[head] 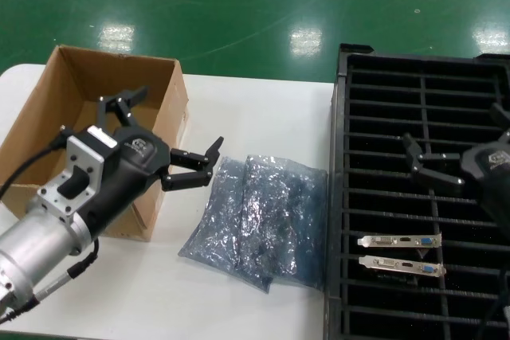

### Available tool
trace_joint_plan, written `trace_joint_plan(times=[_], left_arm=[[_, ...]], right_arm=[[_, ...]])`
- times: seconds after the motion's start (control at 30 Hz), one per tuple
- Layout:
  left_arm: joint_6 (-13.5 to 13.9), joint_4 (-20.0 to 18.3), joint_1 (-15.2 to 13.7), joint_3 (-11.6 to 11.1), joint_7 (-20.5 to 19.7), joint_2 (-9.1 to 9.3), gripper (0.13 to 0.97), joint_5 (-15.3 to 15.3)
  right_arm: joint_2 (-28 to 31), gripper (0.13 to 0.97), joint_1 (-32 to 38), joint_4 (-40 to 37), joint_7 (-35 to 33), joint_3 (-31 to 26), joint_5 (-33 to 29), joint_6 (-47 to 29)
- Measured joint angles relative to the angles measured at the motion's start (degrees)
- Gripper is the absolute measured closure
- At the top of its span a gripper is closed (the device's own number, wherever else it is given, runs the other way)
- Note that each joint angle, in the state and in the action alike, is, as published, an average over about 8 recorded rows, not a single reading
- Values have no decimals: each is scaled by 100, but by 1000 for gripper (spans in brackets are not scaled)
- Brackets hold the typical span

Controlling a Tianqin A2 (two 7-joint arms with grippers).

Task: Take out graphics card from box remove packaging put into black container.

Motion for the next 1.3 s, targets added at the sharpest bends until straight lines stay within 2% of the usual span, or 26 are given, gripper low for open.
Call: trace_joint_plan(times=[1.07, 1.3], left_arm=[[-1647, 44, 1594, -782, 1127, 1340, 132, -988], [-1870, 51, 1810, -888, 1280, 1522, 132, -1122]], right_arm=[[-334, 129, -1272, -6, -2093, -68, 2069, 1560], [-379, 129, -1444, -8, -2377, -77, 2348, 1771]])
